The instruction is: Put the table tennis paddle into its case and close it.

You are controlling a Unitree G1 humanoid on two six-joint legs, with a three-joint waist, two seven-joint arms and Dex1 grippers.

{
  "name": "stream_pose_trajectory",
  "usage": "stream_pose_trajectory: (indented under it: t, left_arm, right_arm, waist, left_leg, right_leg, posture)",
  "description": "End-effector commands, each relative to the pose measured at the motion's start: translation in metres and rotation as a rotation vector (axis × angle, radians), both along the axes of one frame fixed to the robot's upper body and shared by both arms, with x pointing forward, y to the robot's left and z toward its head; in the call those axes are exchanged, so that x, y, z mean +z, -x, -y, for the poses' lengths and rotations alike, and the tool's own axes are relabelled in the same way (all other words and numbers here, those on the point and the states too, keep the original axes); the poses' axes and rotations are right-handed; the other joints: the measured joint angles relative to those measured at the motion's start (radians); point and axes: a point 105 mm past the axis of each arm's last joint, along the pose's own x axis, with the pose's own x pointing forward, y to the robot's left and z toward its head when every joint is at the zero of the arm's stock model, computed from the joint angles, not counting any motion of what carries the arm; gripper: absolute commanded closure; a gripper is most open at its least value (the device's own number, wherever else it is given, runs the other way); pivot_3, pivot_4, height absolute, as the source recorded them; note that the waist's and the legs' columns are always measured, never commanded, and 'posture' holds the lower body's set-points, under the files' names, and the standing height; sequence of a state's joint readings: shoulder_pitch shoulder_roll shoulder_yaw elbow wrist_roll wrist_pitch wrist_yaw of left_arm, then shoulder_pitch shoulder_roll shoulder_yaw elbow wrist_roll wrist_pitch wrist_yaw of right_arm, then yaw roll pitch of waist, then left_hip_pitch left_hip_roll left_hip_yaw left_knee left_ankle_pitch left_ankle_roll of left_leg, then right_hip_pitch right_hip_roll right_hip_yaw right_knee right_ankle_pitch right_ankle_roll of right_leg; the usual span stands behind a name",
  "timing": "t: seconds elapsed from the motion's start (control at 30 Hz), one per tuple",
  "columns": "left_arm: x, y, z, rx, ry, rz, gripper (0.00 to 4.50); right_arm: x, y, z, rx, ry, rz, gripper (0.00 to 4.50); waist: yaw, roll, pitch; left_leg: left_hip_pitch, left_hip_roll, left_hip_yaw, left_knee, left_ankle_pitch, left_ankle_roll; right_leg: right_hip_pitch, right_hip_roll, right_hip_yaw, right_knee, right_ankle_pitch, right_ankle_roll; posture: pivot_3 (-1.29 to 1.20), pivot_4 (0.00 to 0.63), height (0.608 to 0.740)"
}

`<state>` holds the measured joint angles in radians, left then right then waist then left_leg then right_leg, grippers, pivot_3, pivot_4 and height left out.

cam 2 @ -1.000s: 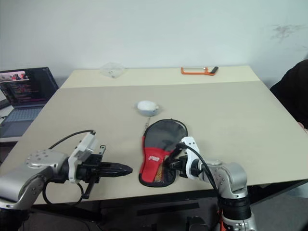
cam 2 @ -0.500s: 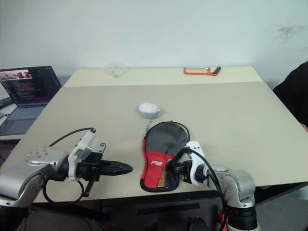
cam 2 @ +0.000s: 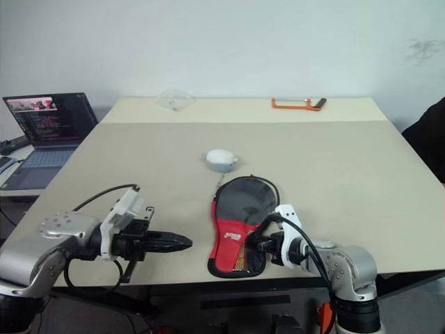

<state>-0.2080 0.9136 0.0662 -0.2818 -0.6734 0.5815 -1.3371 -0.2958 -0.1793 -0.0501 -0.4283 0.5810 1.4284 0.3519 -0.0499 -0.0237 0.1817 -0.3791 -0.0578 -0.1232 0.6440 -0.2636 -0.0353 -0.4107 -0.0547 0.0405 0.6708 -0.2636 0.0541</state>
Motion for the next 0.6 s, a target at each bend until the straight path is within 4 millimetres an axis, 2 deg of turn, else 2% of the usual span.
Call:
stream_pose_trajectory:
  t: [0.03,0.27,0.47,0.5,0.6]
  left_arm:
    - [0.0054,-0.0004,0.0029,-0.013,0.002,0.035,4.5]
    - [0.0045,-0.0014,0.0052,-0.014,0.006,0.034,4.5]
    - [0.0052,-0.0033,0.0063,-0.011,0.007,0.041,4.5]
    - [0.0052,-0.0033,0.0065,-0.011,0.008,0.041,4.5]
    - [0.0051,-0.0036,0.0072,-0.005,0.011,0.043,4.5]
  right_arm:
    - [-0.005,0.0077,0.0079,0.006,0.023,-0.035,4.47]
    - [-0.0049,0.0115,0.011,0.007,0.029,-0.041,4.47]
    - [-0.002,0.0062,0.0068,-0.025,0.015,-0.03,4.47]
    - [-0.0016,0.0053,0.0077,-0.032,0.019,-0.025,3.98]
    - [0.0015,0.0031,0.0131,-0.055,0.033,-0.012,3.06]
  waist:
    - [0.002,0.0,0.0]
    - [0.005,0.0,0.0]
    - [0.009,0.0,0.0]
    - [0.009,0.0,0.0]
    - [0.009,0.0,0.0]
  left_leg:
    - [0.0,0.0,0.0,0.0,0.0,0.0]
    - [-0.001,0.0,-0.002,0.0,0.0,0.001]
    - [-0.001,0.0,-0.002,-0.001,-0.001,0.002]
    - [-0.001,0.0,-0.002,0.0,-0.001,0.002]
    - [-0.001,0.0,-0.001,0.0,-0.001,0.002]
  right_leg:
    - [0.0,0.0,0.0,0.0,0.0,0.0]
    - [0.002,0.0,-0.002,-0.005,0.0,0.0]
    - [0.002,0.0,-0.002,-0.006,0.0,0.0]
    - [0.002,0.0,-0.002,-0.006,0.0,0.0]
    - [0.002,0.0,-0.001,-0.006,0.0,0.0]
  posture:
    - [0.0,0.15,0.74]
    - [0.0,0.15,0.74]
    - [0.0,0.15,0.74]
    - [0.0,0.15,0.74]
    - [0.0,0.15,0.74]
